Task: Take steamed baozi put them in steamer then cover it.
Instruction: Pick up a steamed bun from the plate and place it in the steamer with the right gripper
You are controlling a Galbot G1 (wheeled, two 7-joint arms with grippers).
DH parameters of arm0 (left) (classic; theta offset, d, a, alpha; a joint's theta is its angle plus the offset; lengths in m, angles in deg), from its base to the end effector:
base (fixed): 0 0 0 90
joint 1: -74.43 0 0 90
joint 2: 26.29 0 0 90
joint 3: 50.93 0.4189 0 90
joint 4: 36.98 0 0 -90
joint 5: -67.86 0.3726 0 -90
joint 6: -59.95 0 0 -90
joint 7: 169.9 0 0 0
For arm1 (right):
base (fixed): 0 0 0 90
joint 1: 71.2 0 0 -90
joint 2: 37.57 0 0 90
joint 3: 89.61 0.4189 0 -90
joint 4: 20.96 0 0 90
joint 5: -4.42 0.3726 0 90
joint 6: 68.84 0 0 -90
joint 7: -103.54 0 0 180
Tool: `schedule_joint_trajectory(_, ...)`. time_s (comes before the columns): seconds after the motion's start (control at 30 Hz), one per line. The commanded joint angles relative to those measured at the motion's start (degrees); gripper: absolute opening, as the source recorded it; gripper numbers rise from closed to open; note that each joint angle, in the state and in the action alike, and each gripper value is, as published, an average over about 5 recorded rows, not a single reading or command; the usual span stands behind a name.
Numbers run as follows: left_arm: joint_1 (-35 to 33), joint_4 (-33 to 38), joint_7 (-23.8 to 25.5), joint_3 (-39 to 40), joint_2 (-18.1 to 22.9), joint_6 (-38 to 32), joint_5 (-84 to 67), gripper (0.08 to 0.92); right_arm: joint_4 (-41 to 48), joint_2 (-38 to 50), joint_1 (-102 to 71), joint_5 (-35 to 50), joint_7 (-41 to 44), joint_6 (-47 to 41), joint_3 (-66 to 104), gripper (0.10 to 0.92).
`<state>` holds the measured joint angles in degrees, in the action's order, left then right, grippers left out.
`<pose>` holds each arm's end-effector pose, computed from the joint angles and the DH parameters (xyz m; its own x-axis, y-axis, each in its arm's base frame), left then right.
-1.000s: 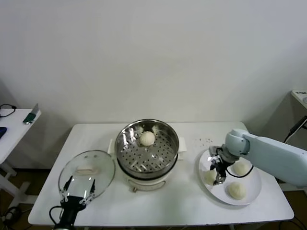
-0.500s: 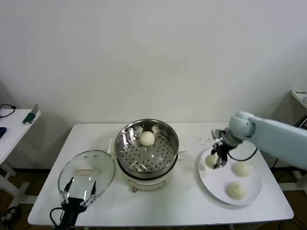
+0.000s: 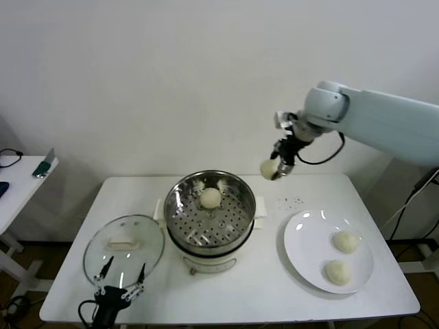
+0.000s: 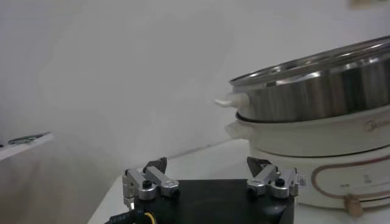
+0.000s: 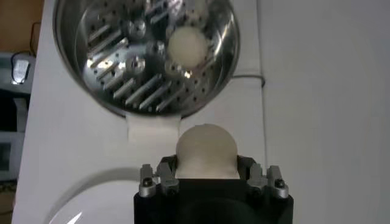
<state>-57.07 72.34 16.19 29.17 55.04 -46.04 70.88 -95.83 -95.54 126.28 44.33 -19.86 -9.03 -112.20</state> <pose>0.0718 0.1043 -0.4416 -0.9905 0.0648 0.1209 0.0947 0.9606 0.2613 0.6269 0.0078 0.0526 -0.2326 -0.2588 0.9375 -0.9698 -0.0115 -0.2438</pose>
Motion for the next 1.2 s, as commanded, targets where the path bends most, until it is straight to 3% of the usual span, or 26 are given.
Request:
schedule_joint_trajectory(0.03, -0.36, -0.31, 0.14, 0.41, -0.38, -0.17, 0.24, 0.823, 0.88, -13.37, 1.91, 7.78, -3.81, -4.18, 1.25, 0.65)
schedule_joint_trajectory(0.67, 0.53, -0.53, 0.03, -0.36, -1.7, 0.46, 0.12, 0.823, 8.72, -28.92, -16.01, 2.22, -6.98, -6.11, 3.11, 0.653)
schedule_joint_trajectory(1.2, 1.45, -1.16, 0.11, -0.04, -1.81, 1.04, 0.3, 0.823, 11.35, -28.78, -18.69, -2.72, -5.4, -5.0, 1.82, 0.659)
